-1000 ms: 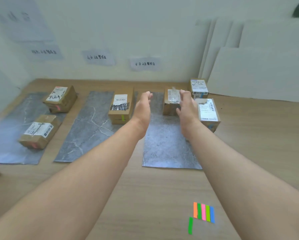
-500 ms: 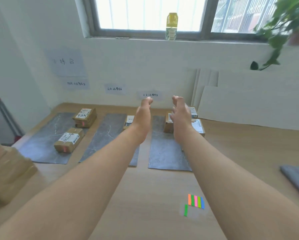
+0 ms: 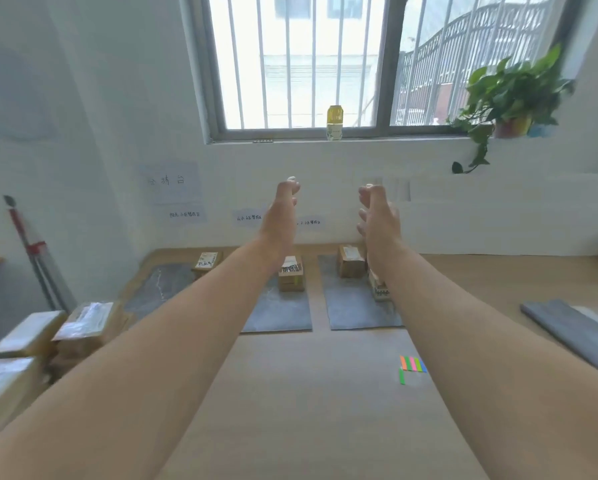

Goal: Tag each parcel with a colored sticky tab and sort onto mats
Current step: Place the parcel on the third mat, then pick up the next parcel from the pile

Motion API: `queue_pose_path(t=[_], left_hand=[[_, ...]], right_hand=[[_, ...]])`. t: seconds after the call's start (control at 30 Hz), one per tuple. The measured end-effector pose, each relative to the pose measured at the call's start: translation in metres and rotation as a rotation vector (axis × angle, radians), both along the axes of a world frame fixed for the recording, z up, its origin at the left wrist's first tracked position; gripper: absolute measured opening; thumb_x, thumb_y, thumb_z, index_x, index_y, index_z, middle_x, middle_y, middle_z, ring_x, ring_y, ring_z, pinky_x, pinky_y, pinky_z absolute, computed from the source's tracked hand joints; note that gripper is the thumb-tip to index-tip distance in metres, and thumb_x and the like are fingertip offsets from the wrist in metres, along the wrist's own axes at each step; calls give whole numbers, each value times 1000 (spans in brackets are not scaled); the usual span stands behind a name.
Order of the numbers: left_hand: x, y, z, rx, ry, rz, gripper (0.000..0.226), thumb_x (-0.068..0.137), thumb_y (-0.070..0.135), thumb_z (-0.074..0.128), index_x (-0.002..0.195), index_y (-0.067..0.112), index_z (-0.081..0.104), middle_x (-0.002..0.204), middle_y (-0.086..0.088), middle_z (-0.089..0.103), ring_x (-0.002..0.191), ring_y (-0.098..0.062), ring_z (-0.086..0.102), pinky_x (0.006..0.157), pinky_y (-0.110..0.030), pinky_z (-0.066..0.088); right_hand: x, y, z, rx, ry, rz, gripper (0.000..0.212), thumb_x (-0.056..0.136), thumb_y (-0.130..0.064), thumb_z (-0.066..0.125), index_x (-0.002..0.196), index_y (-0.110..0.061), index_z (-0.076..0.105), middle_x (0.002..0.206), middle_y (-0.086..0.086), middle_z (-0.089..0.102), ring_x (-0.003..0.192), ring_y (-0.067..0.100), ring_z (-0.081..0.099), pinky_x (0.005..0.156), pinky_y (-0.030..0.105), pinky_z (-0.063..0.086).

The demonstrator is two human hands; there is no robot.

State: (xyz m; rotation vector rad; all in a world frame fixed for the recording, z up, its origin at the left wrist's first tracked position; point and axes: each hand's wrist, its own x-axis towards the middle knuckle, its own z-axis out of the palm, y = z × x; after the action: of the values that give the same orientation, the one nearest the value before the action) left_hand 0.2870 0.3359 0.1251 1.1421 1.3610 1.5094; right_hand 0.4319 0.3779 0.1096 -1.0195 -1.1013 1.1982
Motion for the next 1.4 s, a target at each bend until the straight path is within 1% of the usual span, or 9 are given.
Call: queue_pose_path(t=[0.13,0.23,0.33,0.47,0.67,0.9,1.07,1.27,1.4], left_hand=[[-24,-50,13,8,6,-26,47,92,59,37,128,34,55,141,-2,46,137,-22,38,120,-47,23],[-37,-76,17,14,20,-35,71,80,62,35,142,31,50,142,-1,43,137,-20,37,120,-47,23],[-46,-96,22,25,17,-11,72,84,61,37,147,27,47,145,-1,43,136,-19,37,120,-46,22],[-60,-116,28,31,-8,68,57,94,58,39,139,27,53,144,-3,46,138,-21,39,119,-45,25],[-72,-140,37,34,-5,168,75,71,62,37,137,30,54,133,-2,45,126,-19,39,119,-46,25],[-89,-161,28,57,-14,287,51,100,53,30,138,28,52,148,-7,43,136,-23,37,119,-46,22],[-103,-194,18,26,12,415,61,79,65,30,127,36,56,142,-5,49,135,-22,41,120,-50,22],[-138,-232,-19,-60,-64,579,50,104,51,25,139,28,52,156,-10,38,146,-30,30,120,-48,22],[-164,-262,-43,-88,-93,665,54,104,55,26,140,25,54,144,-6,49,133,-22,47,111,-39,34]], right_hand=[[-23,-57,19,17,-47,-1,56,87,-52,47,120,-11,65,144,17,51,135,36,47,108,54,41],[-39,-82,26,31,-47,3,66,91,-47,48,134,2,52,147,21,45,134,45,42,112,62,36],[-52,-94,31,42,-47,20,63,95,-43,46,137,3,52,145,25,47,133,48,44,111,62,38],[-67,-105,38,74,-20,113,44,101,-40,43,135,-17,59,140,-3,57,129,23,54,108,42,44],[-80,-113,42,88,6,210,45,103,-34,41,140,-15,58,145,0,56,131,23,53,110,40,43],[-105,-114,34,100,-6,346,42,102,-35,42,135,-18,62,139,-4,60,121,18,58,107,39,46],[-131,-125,24,66,1,484,45,103,-34,38,139,-17,60,137,-6,60,126,19,57,106,38,45],[-176,-154,-10,5,20,596,39,99,-35,45,126,-20,68,128,-8,67,118,15,62,108,42,47],[-204,-177,-32,-57,13,659,36,102,-30,44,124,-19,69,125,-9,69,114,15,64,101,37,49]])
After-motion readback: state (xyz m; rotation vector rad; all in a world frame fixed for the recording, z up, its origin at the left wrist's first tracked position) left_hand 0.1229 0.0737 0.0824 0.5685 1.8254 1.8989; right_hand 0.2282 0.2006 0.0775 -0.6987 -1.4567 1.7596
